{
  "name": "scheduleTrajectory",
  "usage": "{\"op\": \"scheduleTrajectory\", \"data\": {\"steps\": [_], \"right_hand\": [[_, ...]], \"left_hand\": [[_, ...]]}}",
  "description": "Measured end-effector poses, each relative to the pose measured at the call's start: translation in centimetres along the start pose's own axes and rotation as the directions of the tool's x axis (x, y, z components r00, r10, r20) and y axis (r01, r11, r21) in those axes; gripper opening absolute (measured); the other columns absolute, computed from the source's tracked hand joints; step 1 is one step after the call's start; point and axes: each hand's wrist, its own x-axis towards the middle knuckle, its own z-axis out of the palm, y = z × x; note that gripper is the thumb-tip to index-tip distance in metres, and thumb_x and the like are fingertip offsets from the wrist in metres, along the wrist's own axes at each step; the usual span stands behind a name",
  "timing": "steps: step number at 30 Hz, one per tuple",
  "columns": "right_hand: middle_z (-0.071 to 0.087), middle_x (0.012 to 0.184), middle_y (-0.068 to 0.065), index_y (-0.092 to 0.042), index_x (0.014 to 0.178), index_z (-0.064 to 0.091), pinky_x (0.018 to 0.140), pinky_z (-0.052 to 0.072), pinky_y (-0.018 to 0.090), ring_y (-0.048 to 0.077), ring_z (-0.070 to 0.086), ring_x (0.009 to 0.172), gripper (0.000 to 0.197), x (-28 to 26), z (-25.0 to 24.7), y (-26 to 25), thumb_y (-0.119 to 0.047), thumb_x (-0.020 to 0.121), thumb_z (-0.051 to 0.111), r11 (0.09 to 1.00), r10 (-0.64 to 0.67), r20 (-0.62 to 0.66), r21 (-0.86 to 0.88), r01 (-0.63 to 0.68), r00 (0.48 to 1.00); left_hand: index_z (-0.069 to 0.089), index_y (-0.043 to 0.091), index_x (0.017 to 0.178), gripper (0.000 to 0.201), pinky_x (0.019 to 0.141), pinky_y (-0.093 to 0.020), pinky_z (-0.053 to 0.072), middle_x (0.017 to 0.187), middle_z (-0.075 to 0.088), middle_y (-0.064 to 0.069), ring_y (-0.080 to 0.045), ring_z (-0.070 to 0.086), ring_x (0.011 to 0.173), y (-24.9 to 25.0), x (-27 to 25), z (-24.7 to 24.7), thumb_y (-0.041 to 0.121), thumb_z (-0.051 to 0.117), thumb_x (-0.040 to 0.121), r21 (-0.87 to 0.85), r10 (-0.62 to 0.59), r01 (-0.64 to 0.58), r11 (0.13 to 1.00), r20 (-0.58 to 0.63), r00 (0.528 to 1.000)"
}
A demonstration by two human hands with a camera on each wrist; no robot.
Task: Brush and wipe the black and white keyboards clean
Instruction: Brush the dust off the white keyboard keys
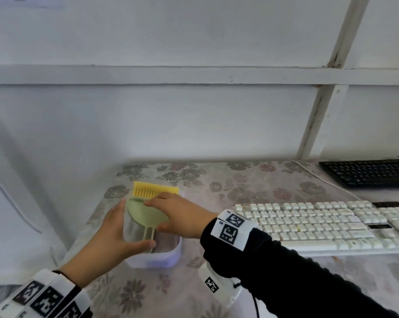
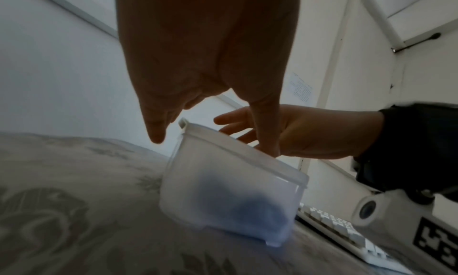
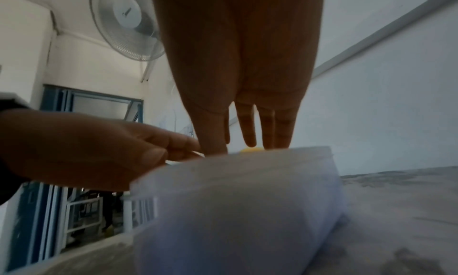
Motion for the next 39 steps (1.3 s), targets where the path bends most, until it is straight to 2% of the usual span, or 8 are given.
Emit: {"op": "scheduleTrajectory", "data": {"steps": [2, 5, 11, 16, 21, 28, 34, 39], "right_hand": [[0.035, 0.144, 0.014, -0.017, 0.146, 0.032, 0.107, 0.031, 0.046, 0.036, 0.034, 0.129, 0.066, 0.8, 0.8, -0.4, -0.015, 0.088, 0.061, 0.999, 0.006, 0.018, -0.052, -0.005, 1.0], [0.031, 0.144, 0.015, -0.022, 0.147, 0.029, 0.105, 0.032, 0.052, 0.039, 0.032, 0.126, 0.065, 1.7, 1.6, -0.8, -0.019, 0.089, 0.058, 0.99, 0.043, 0.042, -0.137, -0.037, 0.998], [0.027, 0.143, 0.017, -0.021, 0.144, 0.03, 0.101, 0.034, 0.055, 0.042, 0.028, 0.127, 0.059, 2.6, 2.6, -0.7, -0.018, 0.09, 0.053, 0.966, 0.08, -0.005, -0.246, -0.079, 0.997], [0.029, 0.141, 0.02, -0.019, 0.142, 0.031, 0.095, 0.04, 0.057, 0.043, 0.032, 0.122, 0.055, 3.1, 3.1, -0.4, -0.016, 0.091, 0.05, 0.945, 0.029, -0.015, -0.326, -0.033, 0.999], [0.033, 0.142, 0.02, -0.025, 0.147, 0.023, 0.097, 0.035, 0.055, 0.043, 0.036, 0.123, 0.048, 2.6, 2.5, -0.3, -0.02, 0.101, 0.034, 0.926, -0.008, -0.126, -0.376, -0.04, 0.992], [0.059, 0.118, 0.02, -0.028, 0.148, 0.028, 0.085, 0.047, 0.039, 0.036, 0.057, 0.099, 0.062, 0.6, -0.6, 1.1, -0.003, 0.092, 0.041, 0.975, -0.031, -0.47, 0.178, 0.129, 0.882], [0.067, 0.103, 0.006, -0.042, 0.124, 0.045, 0.067, 0.058, 0.036, 0.016, 0.067, 0.075, 0.041, -5.5, -5.2, 4.7, -0.011, 0.097, 0.044, 0.749, 0.264, -0.631, 0.611, 0.257, 0.729], [0.066, 0.089, 0.004, -0.027, 0.114, 0.048, 0.056, 0.058, 0.036, 0.012, 0.068, 0.074, 0.028, -13.7, -9.0, 10.5, -0.005, 0.097, 0.045, 0.532, 0.535, -0.573, 0.799, 0.28, 0.621]], "left_hand": [[0.031, 0.064, 0.117, 0.11, 0.087, -0.01, 0.035, 0.122, 0.037, 0.034, 0.019, 0.038, 0.106, -0.5, -0.1, -0.2, 0.075, 0.076, 0.017, -0.141, -0.008, 0.02, 0.99, 0.083, 0.997], [0.031, 0.055, 0.12, 0.097, 0.089, -0.016, 0.04, 0.122, 0.041, 0.032, -0.001, 0.041, 0.12, -1.9, 0.2, -0.7, 0.051, 0.088, 0.041, -0.25, -0.035, 0.08, 0.965, 0.18, 0.983], [0.029, 0.06, 0.111, 0.094, 0.082, -0.012, 0.04, 0.122, 0.037, 0.037, 0.002, 0.044, 0.118, -1.9, 0.2, -1.1, 0.052, 0.084, 0.035, -0.315, -0.011, 0.091, 0.945, 0.245, 0.97], [0.03, 0.063, 0.11, 0.094, 0.099, -0.027, 0.041, 0.123, 0.039, 0.036, -0.007, 0.043, 0.126, -2.3, 0.3, -1.2, 0.049, 0.087, 0.037, -0.321, -0.013, 0.09, 0.943, 0.233, 0.972], [-0.003, 0.043, 0.143, 0.151, 0.109, -0.03, 0.031, 0.154, 0.014, 0.014, -0.009, 0.022, 0.139, -2.4, 0.4, -1.3, 0.069, 0.081, 0.021, -0.197, -0.061, 0.094, 0.976, 0.17, 0.984], [-0.02, 0.062, 0.125, 0.138, 0.117, -0.034, 0.019, 0.155, 0.0, 0.018, 0.002, 0.006, 0.141, 0.9, 1.2, -1.2, 0.084, 0.069, 0.022, -0.094, 0.074, -0.074, 0.993, -0.008, 0.997], [-0.018, 0.067, 0.119, 0.127, 0.113, -0.032, 0.025, 0.143, 0.003, 0.034, 0.0, 0.017, 0.135, 6.5, 1.3, 1.5, 0.091, 0.059, 0.021, -0.056, 0.143, -0.143, 0.988, 0.006, 0.99], [-0.02, 0.066, 0.121, 0.124, 0.114, -0.035, 0.023, 0.15, -0.005, 0.03, -0.004, 0.011, 0.141, 10.7, 1.4, 5.8, 0.09, 0.059, 0.027, -0.059, 0.152, -0.146, 0.987, 0.103, 0.983]]}}
